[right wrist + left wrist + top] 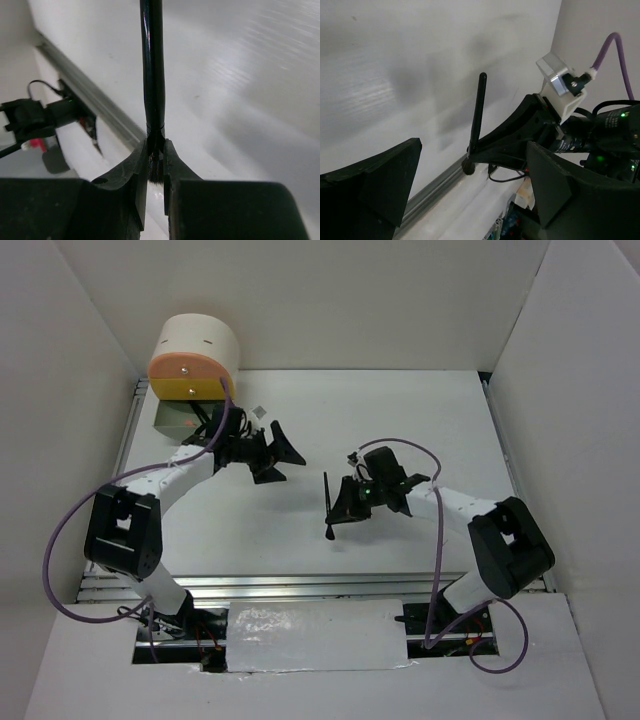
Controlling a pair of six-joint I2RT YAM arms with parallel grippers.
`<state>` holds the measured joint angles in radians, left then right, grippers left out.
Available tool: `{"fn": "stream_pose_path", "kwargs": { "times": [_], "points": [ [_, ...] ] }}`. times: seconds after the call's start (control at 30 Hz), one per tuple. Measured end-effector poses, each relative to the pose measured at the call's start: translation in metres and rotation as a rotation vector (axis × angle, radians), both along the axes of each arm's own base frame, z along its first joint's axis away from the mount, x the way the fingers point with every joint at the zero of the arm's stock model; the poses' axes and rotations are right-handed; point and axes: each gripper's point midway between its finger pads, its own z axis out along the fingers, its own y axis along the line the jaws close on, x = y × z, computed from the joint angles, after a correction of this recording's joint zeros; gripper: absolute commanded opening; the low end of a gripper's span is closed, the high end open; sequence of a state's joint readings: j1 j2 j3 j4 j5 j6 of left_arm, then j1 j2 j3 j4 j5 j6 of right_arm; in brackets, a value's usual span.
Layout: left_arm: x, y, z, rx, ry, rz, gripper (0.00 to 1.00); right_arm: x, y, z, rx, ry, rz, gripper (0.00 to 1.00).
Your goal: Organize the makeup
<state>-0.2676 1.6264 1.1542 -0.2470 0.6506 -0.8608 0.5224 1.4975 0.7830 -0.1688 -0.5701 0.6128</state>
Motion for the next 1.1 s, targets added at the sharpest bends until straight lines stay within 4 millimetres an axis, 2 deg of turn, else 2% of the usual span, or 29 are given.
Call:
{"fn": "stream_pose_path", "kwargs": {
  "times": [0.13,0.27,0.4,0.53,0.63,0.67,0.83,0.9,0.93,0.97,1.0,1.03,1.07,1.1],
  "points": [
    [-0.013,-0.022,-0.004,-0.046,0.037,-0.051,0.98,-0.002,0.012,0.018,0.086,-0.001,0.032,0.00],
    [-0.019,-0.042,0.007,-0.106,0.022,-0.096,0.94,-0.004,0.021,0.034,0.146,0.012,0.059,0.00],
    [-0.020,-0.051,0.013,-0.135,0.007,-0.117,0.85,-0.003,0.031,0.052,0.201,0.000,0.084,0.00],
    [-0.021,-0.054,0.009,-0.135,0.018,-0.122,0.77,-0.003,0.038,0.063,0.244,0.008,0.094,0.00],
    [-0.020,-0.056,0.006,-0.138,0.037,-0.116,0.60,-0.002,0.041,0.070,0.262,0.007,0.097,0.00],
    [-0.020,-0.056,0.005,-0.139,0.039,-0.116,0.51,-0.001,0.042,0.073,0.267,0.005,0.099,0.00],
    [-0.020,-0.058,0.005,-0.140,0.036,-0.121,0.34,0.005,0.044,0.080,0.268,-0.014,0.088,0.00],
    [-0.021,-0.059,0.006,-0.141,0.034,-0.124,0.19,0.006,0.045,0.081,0.264,-0.018,0.081,0.00],
    [-0.020,-0.059,0.006,-0.137,0.021,-0.129,0.08,0.006,0.044,0.081,0.262,-0.015,0.079,0.00],
    [-0.020,-0.059,0.006,-0.135,0.021,-0.129,0.05,0.007,0.044,0.082,0.260,-0.013,0.077,0.01],
    [-0.020,-0.059,0.006,-0.134,0.020,-0.130,0.03,0.007,0.044,0.082,0.256,-0.014,0.073,0.07],
    [-0.019,-0.059,0.006,-0.130,0.018,-0.132,0.01,0.008,0.044,0.082,0.254,-0.014,0.071,0.17],
    [-0.019,-0.059,0.007,-0.126,0.016,-0.134,0.00,0.008,0.044,0.082,0.250,-0.014,0.068,0.38],
    [-0.017,-0.059,0.007,-0.120,0.015,-0.135,0.00,0.009,0.044,0.082,0.248,-0.014,0.063,0.46]
  ]
}}
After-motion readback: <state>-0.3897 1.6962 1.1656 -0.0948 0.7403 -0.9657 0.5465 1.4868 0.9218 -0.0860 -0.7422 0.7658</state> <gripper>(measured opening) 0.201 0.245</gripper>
